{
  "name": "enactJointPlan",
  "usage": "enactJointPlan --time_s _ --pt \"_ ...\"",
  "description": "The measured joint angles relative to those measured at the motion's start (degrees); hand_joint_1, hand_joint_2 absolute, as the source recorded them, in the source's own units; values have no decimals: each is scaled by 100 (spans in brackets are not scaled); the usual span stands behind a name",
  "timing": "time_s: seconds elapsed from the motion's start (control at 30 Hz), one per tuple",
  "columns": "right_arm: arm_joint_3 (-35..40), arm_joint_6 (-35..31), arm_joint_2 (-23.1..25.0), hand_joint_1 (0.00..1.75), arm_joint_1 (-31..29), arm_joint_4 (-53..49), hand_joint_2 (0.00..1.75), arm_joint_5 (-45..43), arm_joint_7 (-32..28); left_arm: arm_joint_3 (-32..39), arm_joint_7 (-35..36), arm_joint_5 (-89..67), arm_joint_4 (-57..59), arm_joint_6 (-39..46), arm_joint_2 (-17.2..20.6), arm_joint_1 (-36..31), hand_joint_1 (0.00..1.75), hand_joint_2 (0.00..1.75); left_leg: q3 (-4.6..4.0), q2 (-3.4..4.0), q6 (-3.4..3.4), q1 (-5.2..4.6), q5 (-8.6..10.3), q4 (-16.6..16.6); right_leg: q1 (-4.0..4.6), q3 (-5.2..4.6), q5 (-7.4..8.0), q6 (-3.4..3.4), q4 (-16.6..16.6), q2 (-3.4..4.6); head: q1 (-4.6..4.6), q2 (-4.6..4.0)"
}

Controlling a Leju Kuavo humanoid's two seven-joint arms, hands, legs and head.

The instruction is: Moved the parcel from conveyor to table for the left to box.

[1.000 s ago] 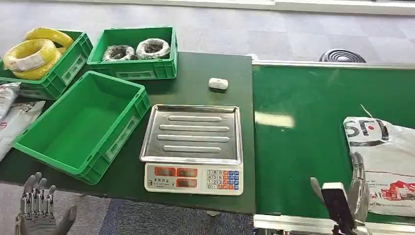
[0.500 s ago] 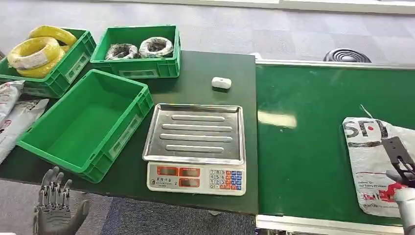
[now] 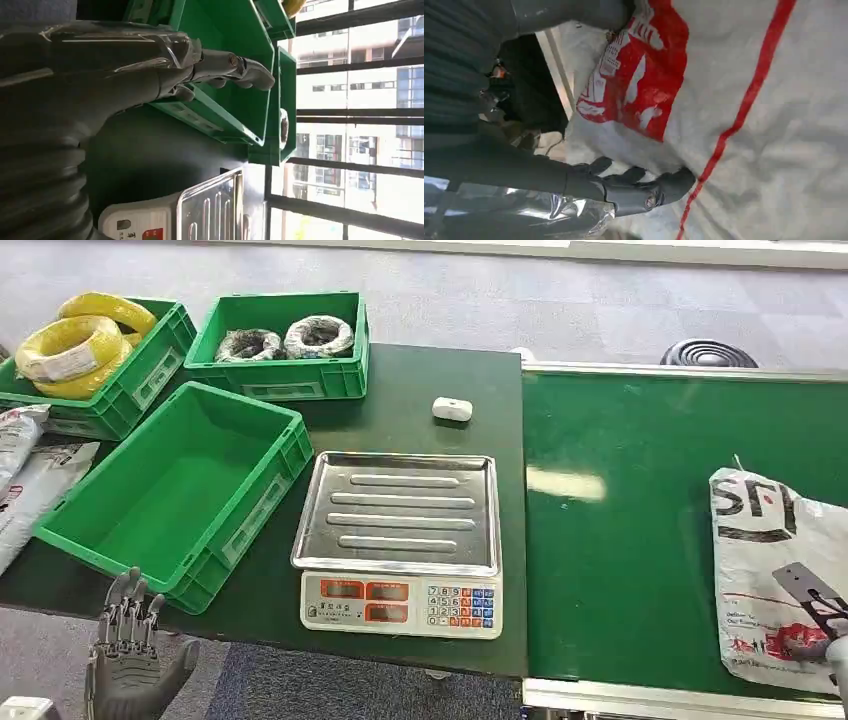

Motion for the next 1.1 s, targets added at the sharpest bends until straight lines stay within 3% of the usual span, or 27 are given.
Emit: enactJointPlan --time_s 0.6,0.73,0.8,0.9,1.0,1.07,1.1 --pt "-11 202 -13 175 -16 57 175 57 31 144 42 -63 50 -216 -9 -70 0 175 2 6 0 0 0 0 0 4 0 0 0 3 0 0" --pt "-164 -766 22 175 -9 57 175 0 -328 166 48 -66 48 -256 -35 -65 0 175 -5 5 0 -1 0 0 -1 5 0 1 1 3 2 0" --pt "-282 -1706 39 175 -18 24 175 -103 -849 197 88 -81 26 -265 -74 -47 0 175 -9 7 0 -3 0 0 -2 5 1 1 1 3 0 0" --pt "-631 -3034 100 175 -89 -109 175 -645 -2360 210 90 -81 2 -241 -124 -14 0 175 -11 6 0 -3 0 0 -2 5 1 1 2 3 2 0" --pt "-1144 -3072 319 175 -186 -442 175 -1752 -4363 210 -11 -35 -2 -149 -131 -11 0 175 -10 10 0 0 0 -2 0 6 2 0 4 5 0 0" --pt "-1379 -2889 604 175 -211 -901 175 -2379 -4993 197 -77 -18 4 -94 -124 -33 0 175 2 18 -1 2 2 -3 3 5 2 -1 4 10 -2 0" --pt "-1381 -2889 739 175 -210 -1150 175 -2604 -5023 179 -96 -11 7 -74 -120 -48 0 175 8 15 -1 3 5 -2 3 4 2 -1 4 11 0 0"
